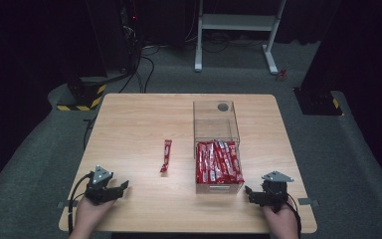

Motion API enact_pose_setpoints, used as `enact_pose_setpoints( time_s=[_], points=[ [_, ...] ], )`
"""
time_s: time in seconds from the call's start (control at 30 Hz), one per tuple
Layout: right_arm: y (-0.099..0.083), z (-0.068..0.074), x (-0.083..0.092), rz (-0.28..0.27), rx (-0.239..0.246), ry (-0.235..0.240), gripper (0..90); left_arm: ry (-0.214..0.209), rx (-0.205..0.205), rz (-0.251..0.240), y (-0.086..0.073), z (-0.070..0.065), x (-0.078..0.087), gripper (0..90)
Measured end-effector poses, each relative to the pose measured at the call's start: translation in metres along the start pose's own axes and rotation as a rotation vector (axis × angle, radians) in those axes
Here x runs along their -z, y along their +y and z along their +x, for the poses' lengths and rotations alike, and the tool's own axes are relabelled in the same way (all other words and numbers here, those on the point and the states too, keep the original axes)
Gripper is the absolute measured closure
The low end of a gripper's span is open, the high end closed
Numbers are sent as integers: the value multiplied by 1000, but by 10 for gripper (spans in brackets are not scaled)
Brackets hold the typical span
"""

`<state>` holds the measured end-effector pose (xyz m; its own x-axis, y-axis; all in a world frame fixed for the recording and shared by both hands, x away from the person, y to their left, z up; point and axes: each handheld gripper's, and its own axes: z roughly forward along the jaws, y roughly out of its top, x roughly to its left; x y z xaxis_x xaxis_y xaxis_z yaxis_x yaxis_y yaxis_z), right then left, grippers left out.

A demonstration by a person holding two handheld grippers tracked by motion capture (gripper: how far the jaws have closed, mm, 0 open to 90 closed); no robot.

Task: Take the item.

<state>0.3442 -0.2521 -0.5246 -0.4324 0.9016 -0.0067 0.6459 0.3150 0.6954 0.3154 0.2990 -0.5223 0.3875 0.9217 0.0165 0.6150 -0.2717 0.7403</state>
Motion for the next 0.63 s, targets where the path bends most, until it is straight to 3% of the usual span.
enact_pose_setpoints(
  time_s=[0.1,0.23,0.37,0.63],
  points=[
    [0,0,0,0,0,0,79,26,-14,23,-8,1,4,245],
    [0,0,0,0,0,0,79,46,-2,22,-14,3,10,205],
    [0,0,0,-1,3,0,79,35,46,30,-19,8,13,152],
    [0,0,0,-1,1,1,80,34,48,25,-20,8,12,148]
  ],
)
